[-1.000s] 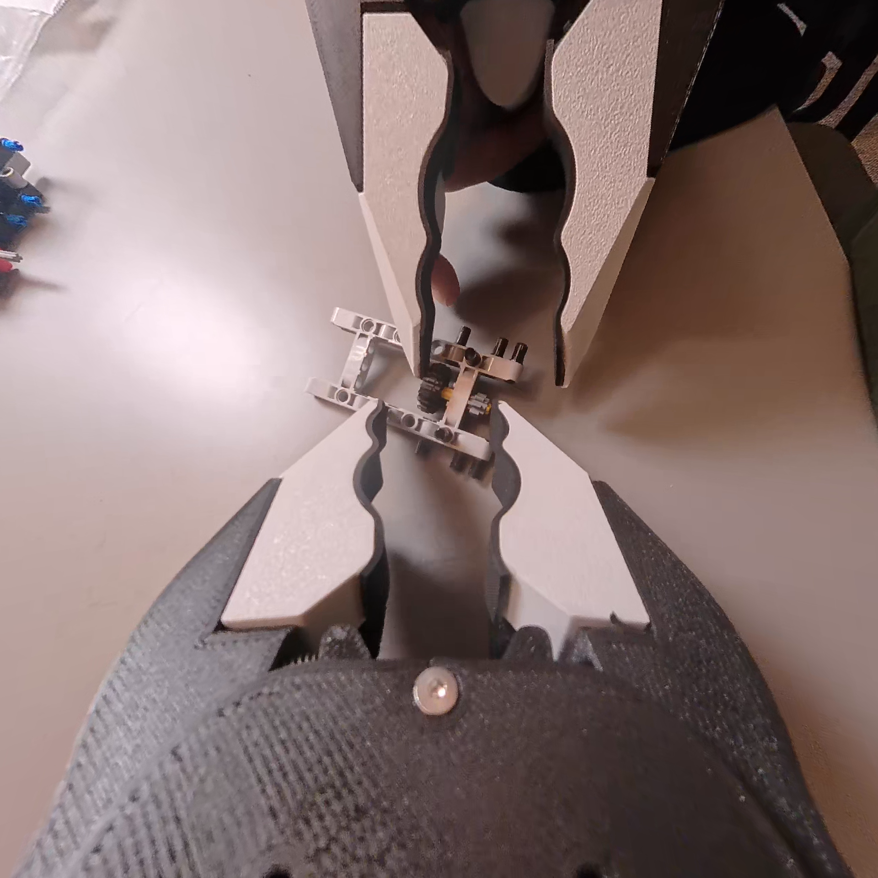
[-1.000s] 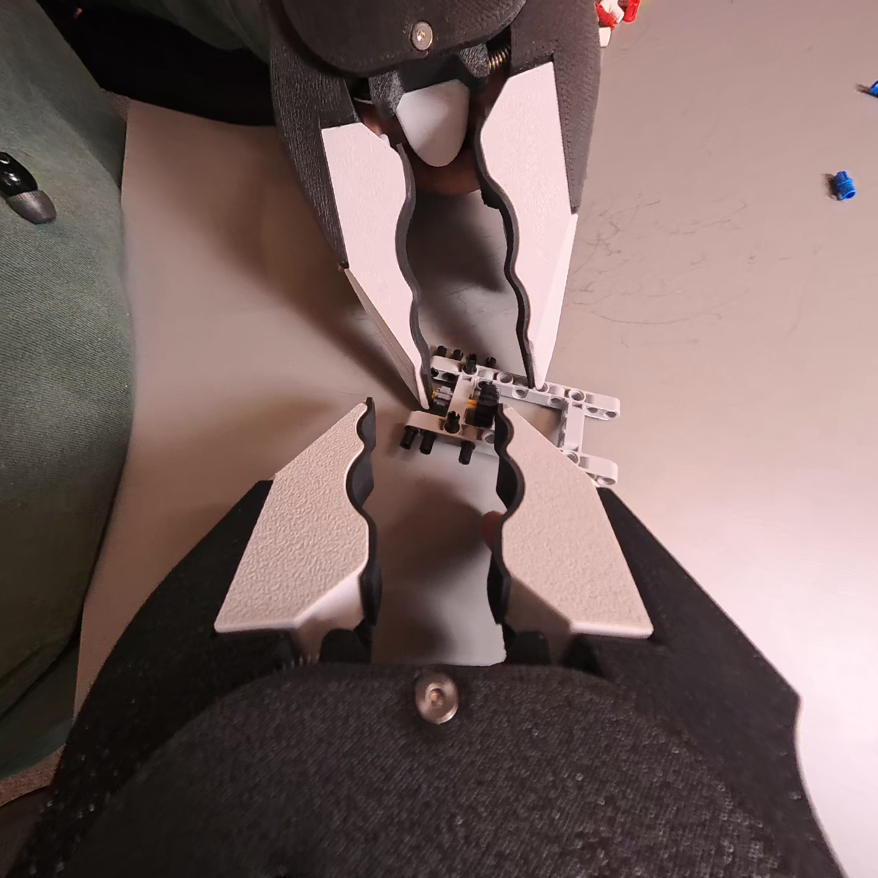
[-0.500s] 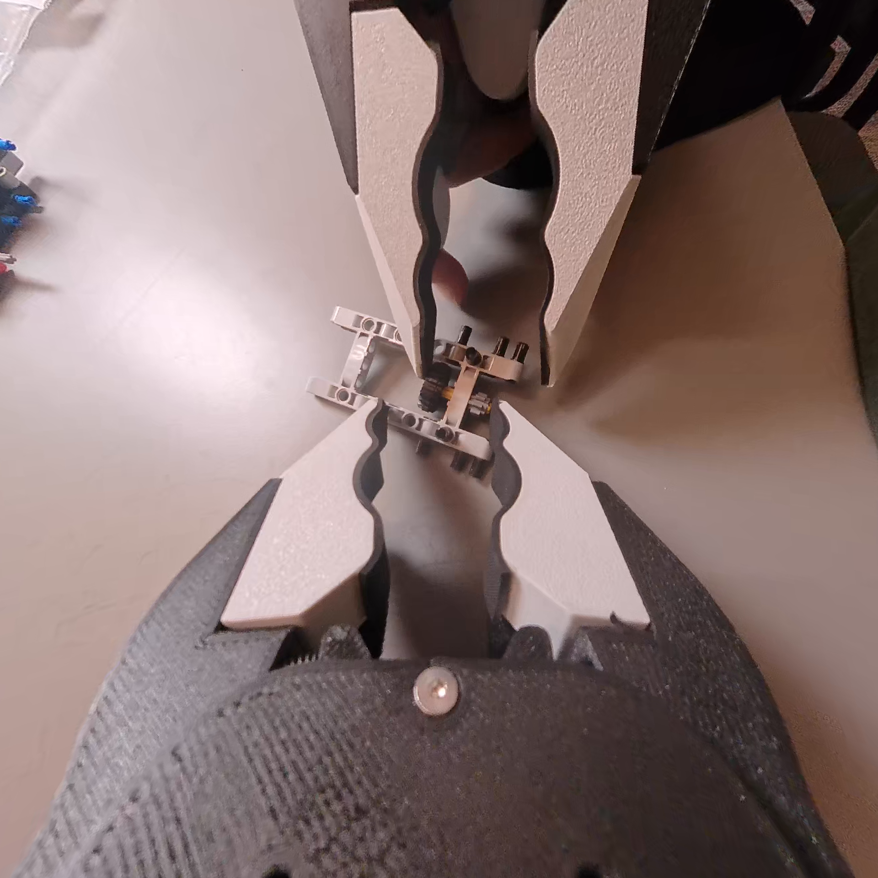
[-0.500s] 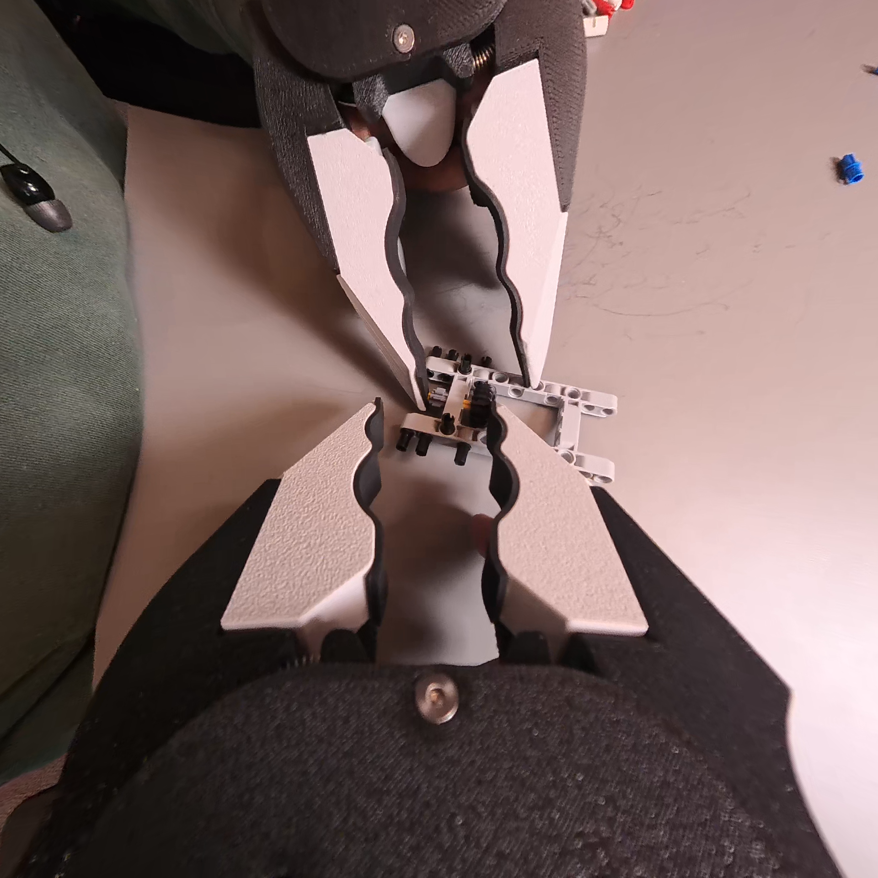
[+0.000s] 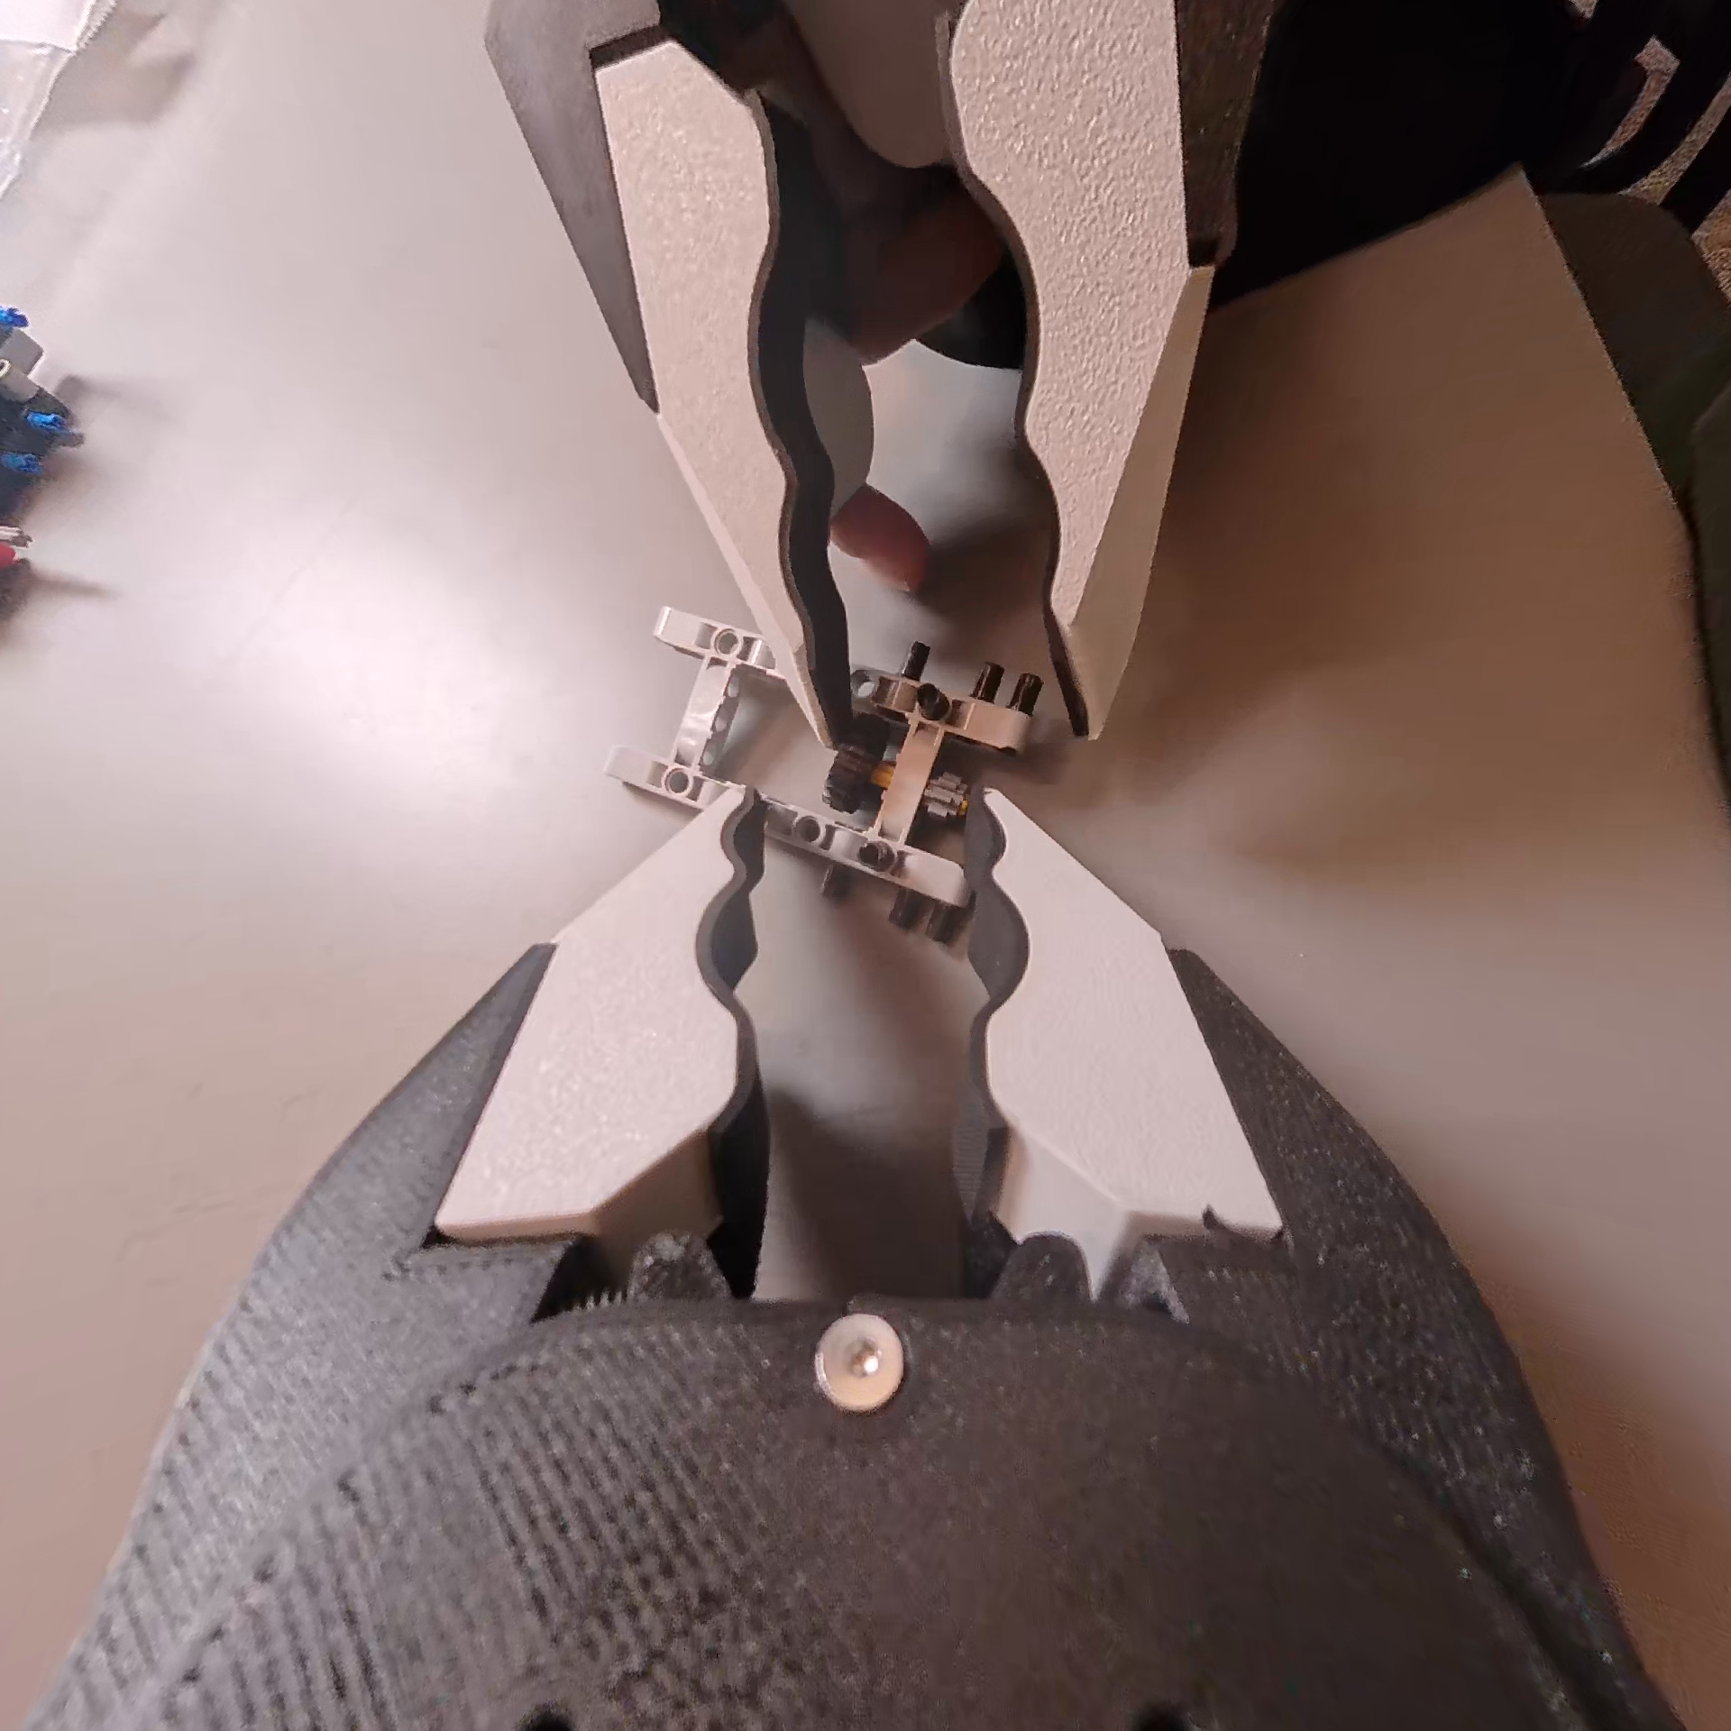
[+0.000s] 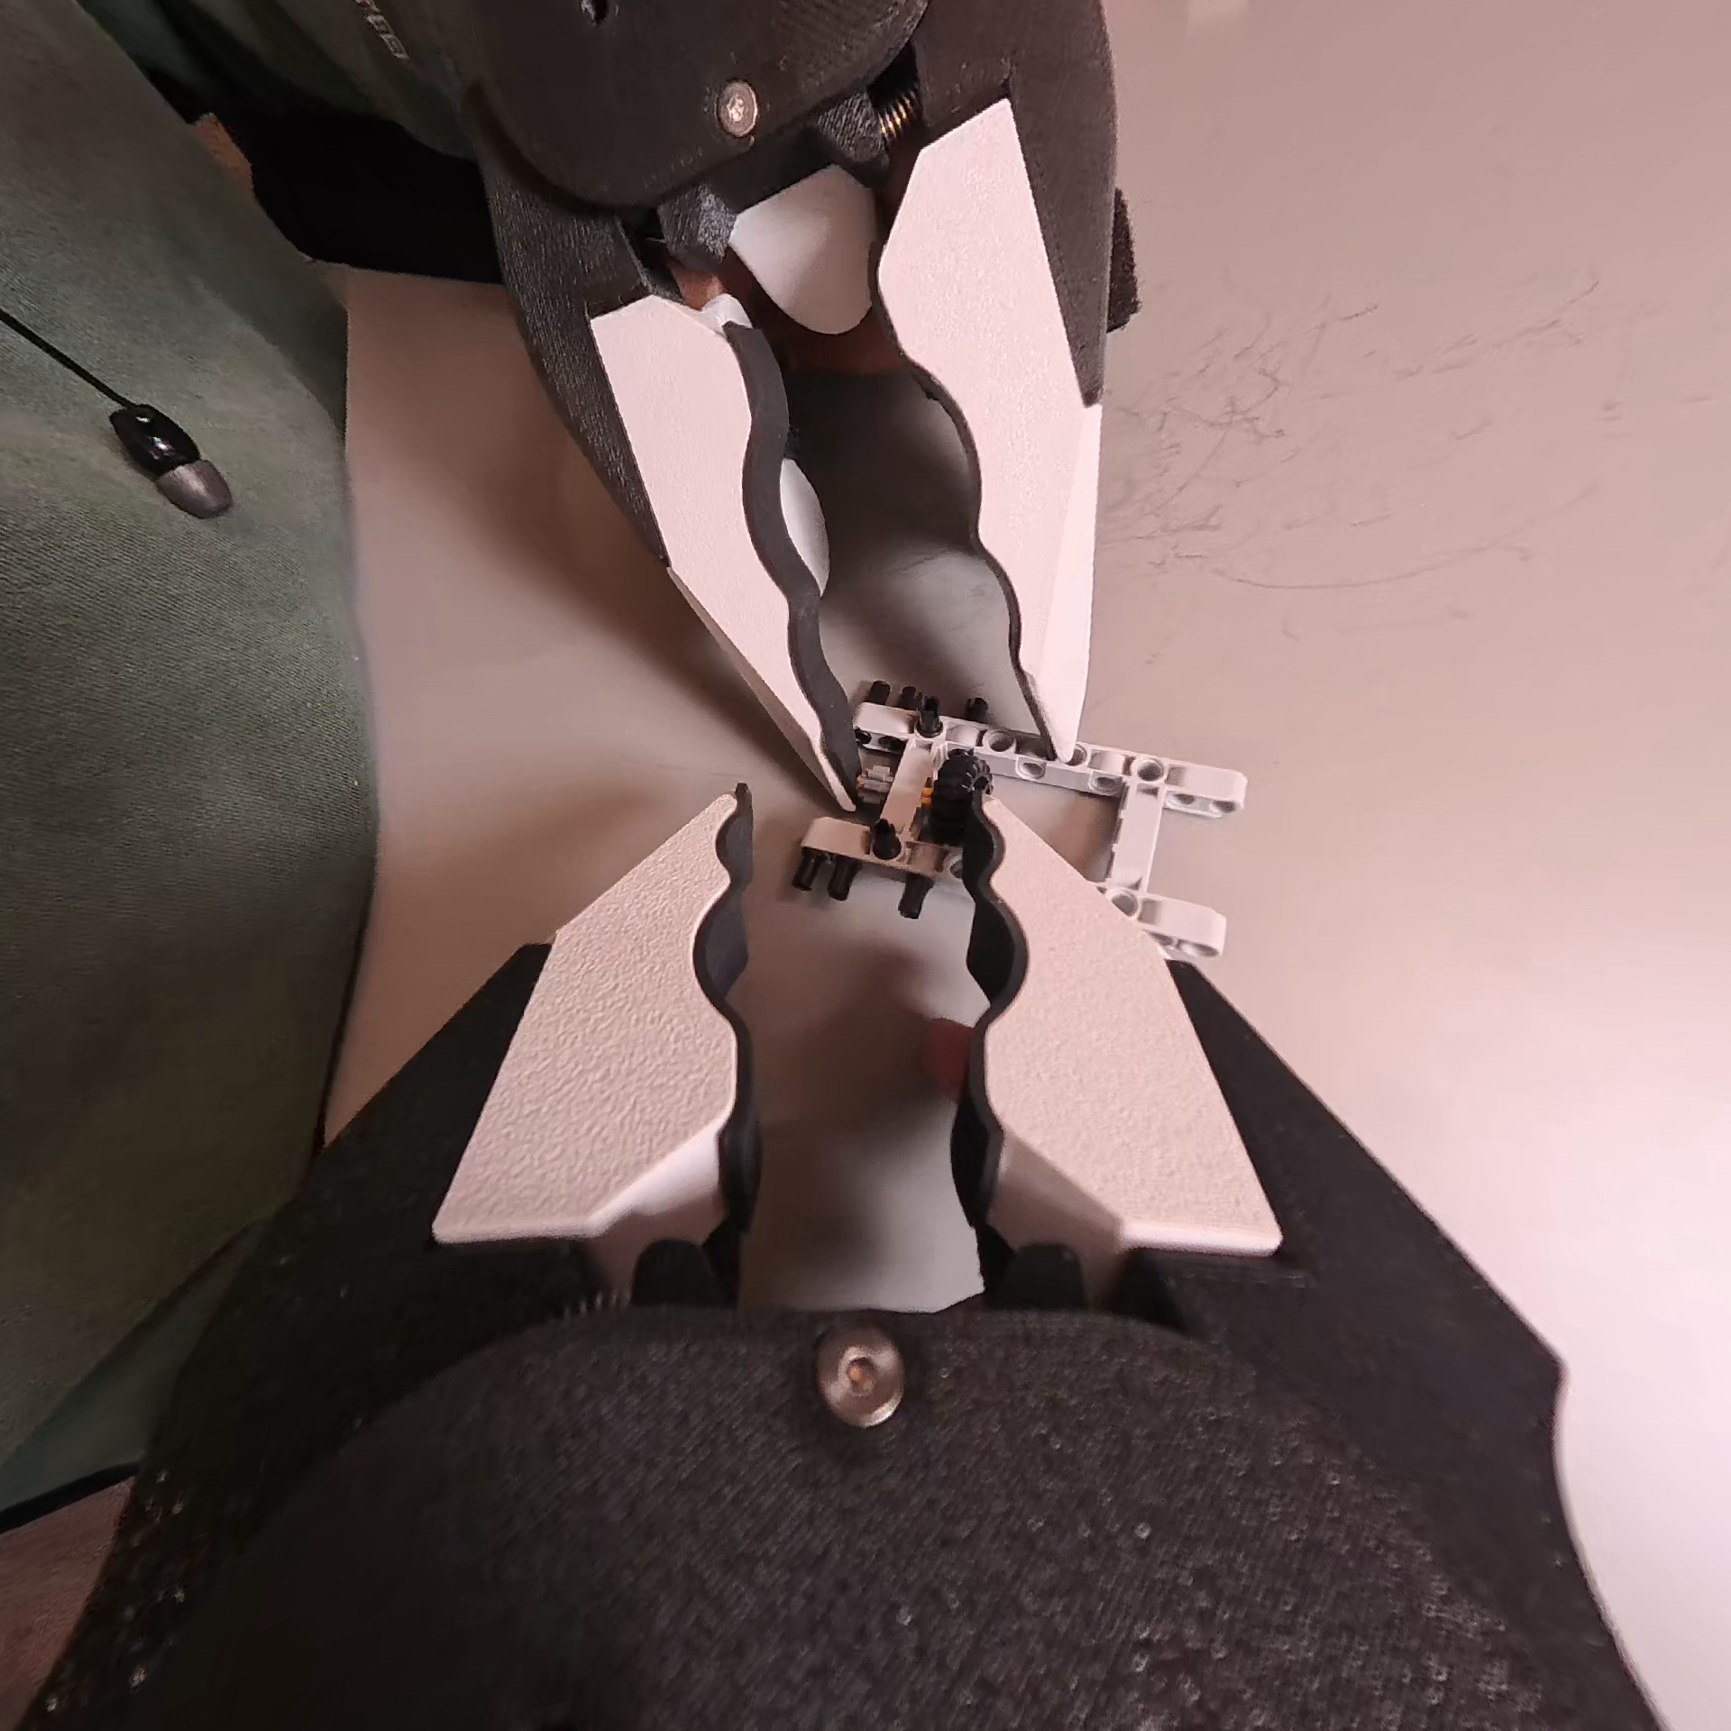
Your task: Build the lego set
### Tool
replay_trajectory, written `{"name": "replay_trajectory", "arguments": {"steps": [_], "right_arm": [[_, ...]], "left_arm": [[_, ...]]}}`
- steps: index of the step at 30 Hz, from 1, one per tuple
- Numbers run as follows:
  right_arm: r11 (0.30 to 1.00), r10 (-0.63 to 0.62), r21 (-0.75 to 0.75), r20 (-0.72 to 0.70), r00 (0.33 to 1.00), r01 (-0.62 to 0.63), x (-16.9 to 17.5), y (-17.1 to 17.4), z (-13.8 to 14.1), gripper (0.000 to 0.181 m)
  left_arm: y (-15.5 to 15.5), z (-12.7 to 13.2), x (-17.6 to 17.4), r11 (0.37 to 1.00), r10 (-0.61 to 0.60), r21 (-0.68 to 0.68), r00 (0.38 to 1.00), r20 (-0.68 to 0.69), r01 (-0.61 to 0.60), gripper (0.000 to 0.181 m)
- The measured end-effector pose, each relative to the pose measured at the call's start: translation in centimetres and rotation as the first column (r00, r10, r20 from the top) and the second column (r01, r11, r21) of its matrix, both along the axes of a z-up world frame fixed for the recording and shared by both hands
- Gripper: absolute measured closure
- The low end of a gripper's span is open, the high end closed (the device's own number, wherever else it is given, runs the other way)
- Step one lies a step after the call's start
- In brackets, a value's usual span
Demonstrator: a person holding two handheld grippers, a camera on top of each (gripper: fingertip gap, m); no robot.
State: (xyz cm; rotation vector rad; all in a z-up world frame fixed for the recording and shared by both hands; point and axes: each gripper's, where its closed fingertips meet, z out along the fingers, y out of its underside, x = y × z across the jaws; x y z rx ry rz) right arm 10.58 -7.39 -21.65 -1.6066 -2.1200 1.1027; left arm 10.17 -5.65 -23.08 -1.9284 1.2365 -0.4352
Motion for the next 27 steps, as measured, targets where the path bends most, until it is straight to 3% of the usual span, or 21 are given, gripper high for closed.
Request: {"name": "replay_trajectory", "arguments": {"steps": [5,12,27], "right_arm": [[1.0,-0.002,0.01,-0.006,1.0,0.002,-0.1,0.2,-0.1,0.145],[0.992,0.027,0.128,-0.025,0.999,-0.024,-0.1,0.1,-0.2,0.132],[0.997,0.001,0.08,0.053,0.999,-0.006,-0.7,0.0,-1.0,0.128]], "left_arm": [[-0.2,0.0,0.1,1.0,-0.009,0.0,1.0,-0.001,0.009,0.139],[0.1,0.0,-0.2,1.0,0.013,0.0,1.0,-0.004,-0.013,0.139],[0.3,0.1,-0.2,1.0,0.007,0.015,1.0,0.0,-0.007,0.14]]}}
